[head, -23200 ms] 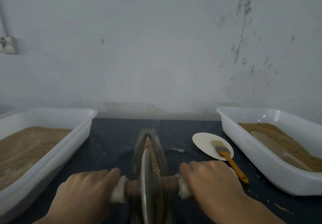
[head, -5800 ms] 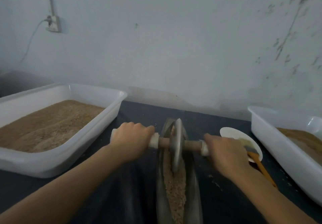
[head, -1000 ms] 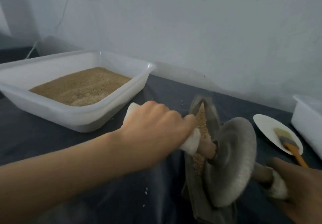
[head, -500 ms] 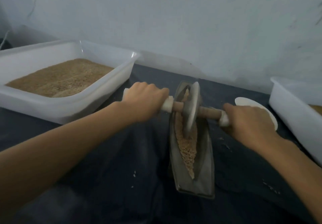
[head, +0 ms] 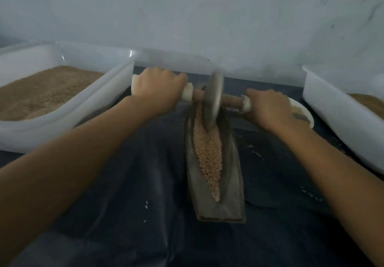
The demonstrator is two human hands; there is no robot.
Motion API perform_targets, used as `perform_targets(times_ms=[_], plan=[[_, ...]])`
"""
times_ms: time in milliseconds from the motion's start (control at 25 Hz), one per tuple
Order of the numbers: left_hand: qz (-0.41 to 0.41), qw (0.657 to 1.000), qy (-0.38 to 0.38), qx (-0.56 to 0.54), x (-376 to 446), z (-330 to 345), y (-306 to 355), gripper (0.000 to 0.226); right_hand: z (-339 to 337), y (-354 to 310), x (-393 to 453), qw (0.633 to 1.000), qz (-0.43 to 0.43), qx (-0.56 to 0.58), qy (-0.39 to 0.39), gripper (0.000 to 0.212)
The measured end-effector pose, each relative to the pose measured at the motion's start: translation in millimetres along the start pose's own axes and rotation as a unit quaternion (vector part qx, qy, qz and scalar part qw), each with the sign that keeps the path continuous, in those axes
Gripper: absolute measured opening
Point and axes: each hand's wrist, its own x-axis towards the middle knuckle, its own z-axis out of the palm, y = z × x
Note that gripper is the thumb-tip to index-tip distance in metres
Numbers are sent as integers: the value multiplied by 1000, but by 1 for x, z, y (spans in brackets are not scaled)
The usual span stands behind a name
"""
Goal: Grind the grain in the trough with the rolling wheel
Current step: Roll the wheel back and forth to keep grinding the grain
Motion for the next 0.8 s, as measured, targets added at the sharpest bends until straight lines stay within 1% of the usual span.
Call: perform_targets(times_ms=[80,120,160,200,240,280,320,360,400,440,480,520,560,640,720,800], plan=[[-9,1000,3,-25,13,2,-4,21,-2,-4,5,1000,-9,-13,6,24],[-9,999,1,-46,6,3,-4,20,-8,-5,-2,999,-27,-34,7,23],[-3,998,-7,-70,-10,4,-4,19,-15,-4,-17,997,-55,-58,13,24],[16,996,-8,-87,-32,4,-4,22,-23,-2,-39,991,-94,-84,32,29],[47,994,7,-97,-60,0,-4,29,-32,0,-63,983,-139,-101,63,32],[79,991,33,-104,-87,-9,-4,34,-45,2,-86,976,-173,-93,92,31],[100,986,65,-117,-109,-19,-8,32,-57,6,-105,971,-199,-66,114,27],[115,981,92,-126,-122,-26,-15,27,-67,10,-116,969,-215,-35,118,23],[128,979,99,-123,-126,-30,-20,23,-72,14,-119,969,-224,-15,106,21],[128,982,80,-113,-125,-30,-21,22,-70,14,-117,971,-222,-15,89,21],[113,988,43,-96,-119,-28,-18,23,-64,12,-109,976,-205,-30,71,25],[88,993,12,-78,-108,-21,-13,28,-54,8,-96,984,-167,-52,45,31],[56,996,3,-68,-91,-11,-9,31,-41,5,-78,988,-130,-79,34,34],[3,998,10,-57,-46,10,-6,25,-17,2,-32,993,-70,-91,37,29],[-30,997,8,-66,-6,22,-10,17,-12,-2,8,993,-51,-89,54,19],[-43,995,-5,-86,9,21,-13,16,-18,-6,21,993,-50,-89,57,17]])
